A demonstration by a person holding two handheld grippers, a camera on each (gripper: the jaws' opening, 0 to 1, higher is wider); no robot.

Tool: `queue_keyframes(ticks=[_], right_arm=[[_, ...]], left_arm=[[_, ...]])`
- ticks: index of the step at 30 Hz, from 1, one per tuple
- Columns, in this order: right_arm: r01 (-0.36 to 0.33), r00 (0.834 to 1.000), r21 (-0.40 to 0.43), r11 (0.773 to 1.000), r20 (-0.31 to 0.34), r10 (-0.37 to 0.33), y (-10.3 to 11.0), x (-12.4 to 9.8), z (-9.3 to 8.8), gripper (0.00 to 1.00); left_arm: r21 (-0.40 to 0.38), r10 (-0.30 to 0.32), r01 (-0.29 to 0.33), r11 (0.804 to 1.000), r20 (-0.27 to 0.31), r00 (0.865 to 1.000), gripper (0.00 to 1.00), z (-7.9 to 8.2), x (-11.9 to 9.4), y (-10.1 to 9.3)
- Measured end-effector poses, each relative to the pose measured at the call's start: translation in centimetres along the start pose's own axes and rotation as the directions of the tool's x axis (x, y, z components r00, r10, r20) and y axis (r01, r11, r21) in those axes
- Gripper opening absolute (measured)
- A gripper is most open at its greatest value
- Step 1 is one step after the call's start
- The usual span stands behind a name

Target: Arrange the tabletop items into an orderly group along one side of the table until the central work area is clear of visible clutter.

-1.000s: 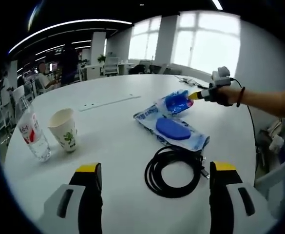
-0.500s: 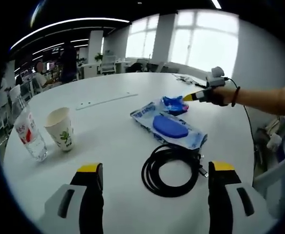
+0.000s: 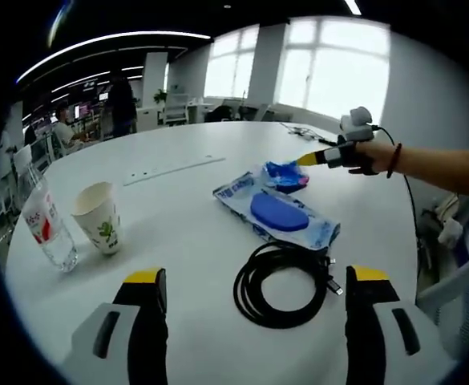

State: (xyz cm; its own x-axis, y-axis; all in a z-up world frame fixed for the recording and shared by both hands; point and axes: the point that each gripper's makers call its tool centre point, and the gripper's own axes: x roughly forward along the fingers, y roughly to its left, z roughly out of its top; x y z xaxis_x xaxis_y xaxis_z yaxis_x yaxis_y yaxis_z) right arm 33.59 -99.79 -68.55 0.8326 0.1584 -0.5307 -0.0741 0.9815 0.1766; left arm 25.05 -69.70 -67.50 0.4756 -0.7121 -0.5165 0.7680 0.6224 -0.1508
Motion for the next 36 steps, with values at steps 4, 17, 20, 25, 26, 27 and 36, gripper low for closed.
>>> queue_keyframes(ticks=[4, 17, 20, 25, 26, 27, 36], right_arm=[[-0.029, 1.0, -0.01, 1.0, -0.003, 0.029, 1.2, -0.1, 0.0, 0.88], [-0.05, 0.997, -0.018, 0.999, -0.06, 0.049, 2.9, -1.0, -0.8, 1.0], [-0.06, 0.995, -0.007, 0.998, -0.075, 0.059, 3.6, -1.5, -1.3, 1.0], [-0.068, 0.993, 0.023, 0.997, -0.094, 0.07, 5.1, -2.5, -2.4, 1.0], [-0.064, 0.993, 0.034, 0.997, -0.099, 0.067, 5.3, -2.7, -2.7, 1.0], [-0.064, 0.992, 0.037, 0.997, -0.102, 0.068, 5.6, -2.8, -2.8, 1.0], [-0.078, 0.987, 0.042, 0.996, -0.135, 0.083, 8.6, -4.3, -4.1, 0.99]], left_arm=[[0.002, -0.004, 0.004, 1.0, -0.004, 1.0, 0.93, 0.0, 0.0, 0.0], [0.017, -0.002, 0.002, 1.0, 0.004, 1.0, 0.93, 0.5, 0.0, 0.3], [0.019, -0.003, 0.003, 1.0, 0.013, 1.0, 0.93, 0.8, 0.0, 0.4], [0.031, 0.006, -0.007, 0.999, 0.008, 1.0, 0.92, 1.0, 0.1, 0.9], [0.032, 0.007, -0.007, 0.999, 0.013, 1.0, 0.92, 1.2, 0.1, 0.9], [0.029, 0.008, -0.009, 1.0, 0.023, 1.0, 0.92, 1.5, 0.0, 1.1], [0.045, 0.018, -0.02, 0.999, 0.046, 0.999, 0.9, 2.3, 0.0, 2.1]])
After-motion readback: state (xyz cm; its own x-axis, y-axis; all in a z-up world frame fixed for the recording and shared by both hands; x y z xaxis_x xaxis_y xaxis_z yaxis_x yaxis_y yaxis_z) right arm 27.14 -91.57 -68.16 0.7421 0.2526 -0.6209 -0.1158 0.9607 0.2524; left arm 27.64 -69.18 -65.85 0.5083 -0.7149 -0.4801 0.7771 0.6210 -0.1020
